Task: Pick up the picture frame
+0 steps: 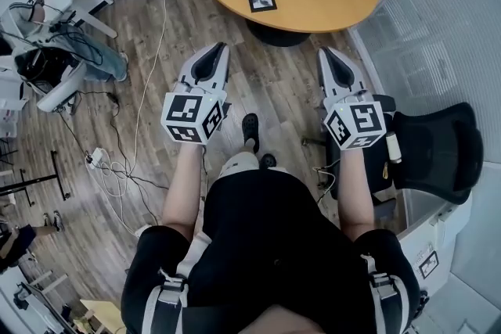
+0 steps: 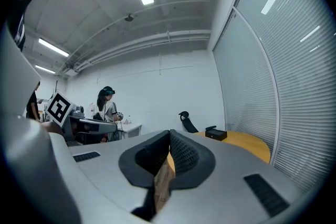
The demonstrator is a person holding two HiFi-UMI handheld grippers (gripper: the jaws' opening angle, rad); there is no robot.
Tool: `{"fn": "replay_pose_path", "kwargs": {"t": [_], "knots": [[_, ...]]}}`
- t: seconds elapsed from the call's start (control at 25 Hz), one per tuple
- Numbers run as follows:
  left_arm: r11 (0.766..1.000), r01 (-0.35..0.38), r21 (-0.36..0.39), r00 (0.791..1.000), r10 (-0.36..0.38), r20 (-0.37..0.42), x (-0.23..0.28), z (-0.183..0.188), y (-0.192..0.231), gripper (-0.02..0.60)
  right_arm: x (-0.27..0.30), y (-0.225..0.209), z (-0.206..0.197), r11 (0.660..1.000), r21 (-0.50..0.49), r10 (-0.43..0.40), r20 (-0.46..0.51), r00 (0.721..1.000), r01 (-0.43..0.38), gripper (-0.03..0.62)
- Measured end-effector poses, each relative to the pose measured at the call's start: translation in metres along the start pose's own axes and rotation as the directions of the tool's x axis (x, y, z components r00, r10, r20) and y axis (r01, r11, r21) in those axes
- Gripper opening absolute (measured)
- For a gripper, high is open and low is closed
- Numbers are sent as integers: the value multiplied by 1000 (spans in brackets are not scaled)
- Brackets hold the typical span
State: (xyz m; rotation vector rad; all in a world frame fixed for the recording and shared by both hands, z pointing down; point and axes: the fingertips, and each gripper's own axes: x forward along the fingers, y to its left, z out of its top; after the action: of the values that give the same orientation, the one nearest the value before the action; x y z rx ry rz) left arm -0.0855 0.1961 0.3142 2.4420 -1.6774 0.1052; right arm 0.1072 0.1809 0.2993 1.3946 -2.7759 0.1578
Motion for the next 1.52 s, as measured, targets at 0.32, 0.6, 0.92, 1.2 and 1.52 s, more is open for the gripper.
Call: {"fn": "replay_pose_path", "kwargs": {"t": [0.32,0.6,0.92,1.2,1.52], "knots": [[999,49,5,999,-49,3,84,27,52,38,87,-35,24,999,-20,-38,12,999,38,31],[995,101,22,995,-101,-11,129,27,87,41,146,-39,19,999,-26,-44,-4,999,43,64],[990,140,-8,989,-140,-53,159,16,109,110,182,-41,2,999,-7,-45,-69,997,45,106],[991,130,-41,987,-133,-90,189,0,124,124,217,-56,-15,1000,10,-15,-117,993,16,117],[994,77,-83,987,-88,-135,253,-4,159,126,300,-96,-23,998,39,50,-166,985,-45,117]]}}
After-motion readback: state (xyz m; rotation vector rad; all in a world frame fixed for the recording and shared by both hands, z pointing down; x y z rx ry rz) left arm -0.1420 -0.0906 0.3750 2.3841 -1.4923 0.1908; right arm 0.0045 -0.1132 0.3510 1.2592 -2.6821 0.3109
